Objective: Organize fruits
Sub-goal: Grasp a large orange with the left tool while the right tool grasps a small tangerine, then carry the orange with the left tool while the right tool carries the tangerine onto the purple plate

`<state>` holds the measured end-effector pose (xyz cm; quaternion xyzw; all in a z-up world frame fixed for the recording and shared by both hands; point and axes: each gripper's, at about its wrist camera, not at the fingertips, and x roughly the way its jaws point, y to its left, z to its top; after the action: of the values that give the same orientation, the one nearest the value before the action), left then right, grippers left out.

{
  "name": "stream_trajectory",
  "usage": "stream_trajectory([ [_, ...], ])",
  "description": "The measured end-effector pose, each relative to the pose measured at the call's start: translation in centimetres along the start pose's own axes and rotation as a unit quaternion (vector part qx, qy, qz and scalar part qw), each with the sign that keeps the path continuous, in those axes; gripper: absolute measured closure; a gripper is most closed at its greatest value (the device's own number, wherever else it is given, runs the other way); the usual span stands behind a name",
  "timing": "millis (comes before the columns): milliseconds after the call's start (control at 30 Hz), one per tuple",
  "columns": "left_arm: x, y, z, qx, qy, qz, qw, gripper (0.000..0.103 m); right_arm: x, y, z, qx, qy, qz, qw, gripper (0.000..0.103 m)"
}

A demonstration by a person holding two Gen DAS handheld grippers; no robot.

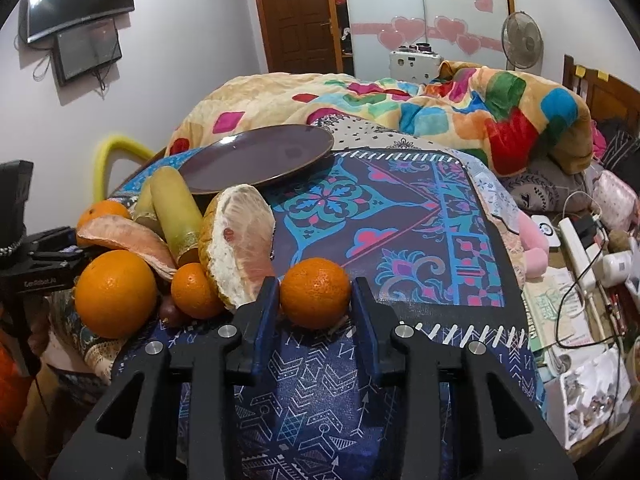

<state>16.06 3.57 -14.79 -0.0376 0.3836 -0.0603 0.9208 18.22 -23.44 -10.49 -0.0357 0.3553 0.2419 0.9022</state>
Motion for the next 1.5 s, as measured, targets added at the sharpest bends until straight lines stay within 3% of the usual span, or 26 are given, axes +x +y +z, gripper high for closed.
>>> stream_trajectory([
  [400, -2.6, 1.4, 1.0, -0.011, -0.023, 0.024, 0.9994, 0.036, -1.8, 0.0, 0.9, 0.002, -0.025, -0.02, 0.999, 0.07],
  [900, -5.9, 0.2, 6.9, 0.005, -0.086, 0.025, 0.9959, 0.036, -4.5, 2.1, 5.5, -0.031, -0.102, -0.023, 0.994, 0.07],
  [1267, -3.7, -1.0, 11.0, 0.021, -0.092, 0.024, 0.9952, 0.036, -3.0, 2.9, 9.4, -0.046, -0.137, -0.023, 0.989, 0.07],
  [1500, 0.1, -0.1, 13.2, 0.009, -0.064, 0.025, 0.9976, 0.036, 0.1, 2.6, 11.6, -0.052, -0.127, -0.026, 0.99, 0.07],
])
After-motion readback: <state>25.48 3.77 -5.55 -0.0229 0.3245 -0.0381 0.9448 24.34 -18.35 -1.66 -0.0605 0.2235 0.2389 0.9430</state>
